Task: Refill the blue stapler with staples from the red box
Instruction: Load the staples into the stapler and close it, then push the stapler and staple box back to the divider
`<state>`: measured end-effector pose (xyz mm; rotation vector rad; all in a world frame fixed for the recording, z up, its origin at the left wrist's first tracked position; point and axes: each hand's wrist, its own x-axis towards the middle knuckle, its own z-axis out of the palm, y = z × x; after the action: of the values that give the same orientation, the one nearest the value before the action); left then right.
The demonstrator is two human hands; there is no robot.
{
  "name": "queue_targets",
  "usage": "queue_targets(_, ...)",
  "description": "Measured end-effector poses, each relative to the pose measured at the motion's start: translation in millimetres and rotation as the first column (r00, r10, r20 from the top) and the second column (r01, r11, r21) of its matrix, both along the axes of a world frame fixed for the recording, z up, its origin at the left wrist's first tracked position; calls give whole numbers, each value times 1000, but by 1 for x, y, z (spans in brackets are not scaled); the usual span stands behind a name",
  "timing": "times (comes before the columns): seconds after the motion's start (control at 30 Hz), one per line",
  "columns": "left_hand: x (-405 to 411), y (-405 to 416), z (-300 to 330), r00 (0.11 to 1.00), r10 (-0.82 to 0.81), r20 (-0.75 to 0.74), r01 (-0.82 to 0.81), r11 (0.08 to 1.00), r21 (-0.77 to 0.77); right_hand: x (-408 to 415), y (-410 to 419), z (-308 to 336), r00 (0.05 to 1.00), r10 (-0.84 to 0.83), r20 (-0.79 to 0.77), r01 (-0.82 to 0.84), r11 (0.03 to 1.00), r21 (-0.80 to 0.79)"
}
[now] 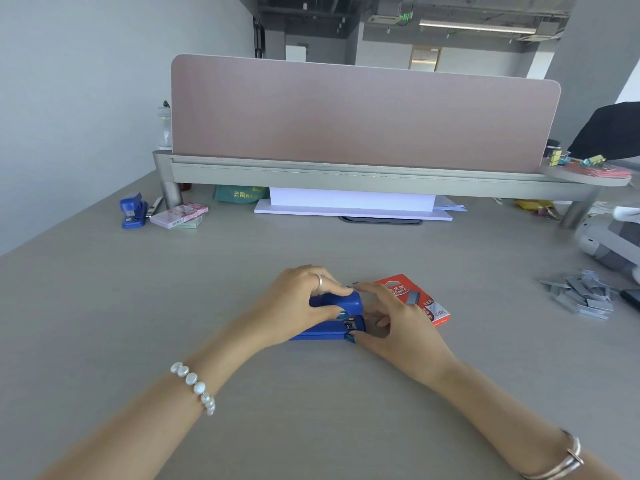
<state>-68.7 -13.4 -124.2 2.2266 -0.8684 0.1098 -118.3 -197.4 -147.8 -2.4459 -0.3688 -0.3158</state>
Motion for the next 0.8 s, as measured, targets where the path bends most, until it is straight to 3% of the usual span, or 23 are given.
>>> queue_targets(0.27, 0, -4, -7, 999, -12, 43, 9, 997, 79, 1, -3, -1, 1000, 18, -11, -18, 999, 49)
queue_targets(0.47, 1, 4, -7, 998, 16, -65, -20, 999, -50, 1, -7, 5, 995, 69, -66, -66, 996, 58)
queue_targets(0.63, 0, 12, -8, 997, -18, -80, 17, 1000, -12, 1, -32, 22, 1000, 2, -9, -2, 1000, 0)
queue_targets(0.8, 0, 16, -10, 993, -22, -115, 16, 999, -47, -8, -67, 19, 993, -57, -100, 49, 995, -82)
